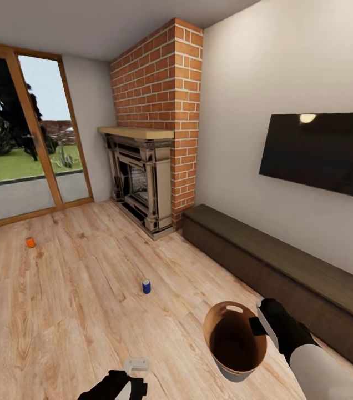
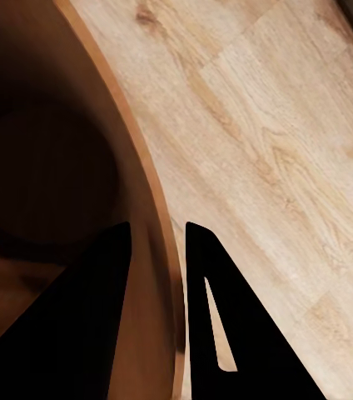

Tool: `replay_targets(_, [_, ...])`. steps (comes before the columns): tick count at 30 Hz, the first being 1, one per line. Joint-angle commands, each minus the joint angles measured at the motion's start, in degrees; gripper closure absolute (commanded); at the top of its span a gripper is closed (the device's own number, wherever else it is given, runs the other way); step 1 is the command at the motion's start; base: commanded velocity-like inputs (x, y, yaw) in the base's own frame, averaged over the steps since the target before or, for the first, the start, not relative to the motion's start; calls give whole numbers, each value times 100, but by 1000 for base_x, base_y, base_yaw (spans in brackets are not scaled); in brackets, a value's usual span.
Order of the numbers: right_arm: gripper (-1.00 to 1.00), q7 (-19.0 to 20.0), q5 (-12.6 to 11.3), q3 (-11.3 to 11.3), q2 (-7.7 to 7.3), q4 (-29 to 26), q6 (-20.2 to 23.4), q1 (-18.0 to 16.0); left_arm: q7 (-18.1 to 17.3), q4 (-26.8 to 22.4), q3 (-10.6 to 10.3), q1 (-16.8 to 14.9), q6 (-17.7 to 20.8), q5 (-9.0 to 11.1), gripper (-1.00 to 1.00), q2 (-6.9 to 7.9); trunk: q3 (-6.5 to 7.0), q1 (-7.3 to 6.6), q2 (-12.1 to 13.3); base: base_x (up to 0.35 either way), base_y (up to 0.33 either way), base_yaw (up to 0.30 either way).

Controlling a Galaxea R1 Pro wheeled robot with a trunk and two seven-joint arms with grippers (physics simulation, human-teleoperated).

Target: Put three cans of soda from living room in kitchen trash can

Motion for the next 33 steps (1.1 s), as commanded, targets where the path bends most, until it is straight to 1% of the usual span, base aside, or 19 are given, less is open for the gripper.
replay_targets(1, [100, 17, -41, -3, 0, -2, -5, -2, -10, 0, 0, 0, -5, 0, -100, 0, 1, 0, -1, 0, 0, 0])
replay_targets(10, [100, 17, -43, -3, -10, -2, -5, -2, -21, 1, 0, 3, -78, 0, -100, -1, 1, 0, -1, 0, 0, 0])
replay_targets(17, [100, 17, -46, -3, 18, -9, -5, -2, -17, -5, 1, 4, -86, 0, -100, 4, -3, 0, -1, 0, 0, 0])
replay_targets(33, [100, 26, -51, -3, -6, -9, 1, -2, -13, 0, 8, 5, -88, 9, -100, 3, -133, 0, -1, 0, 0, 0])
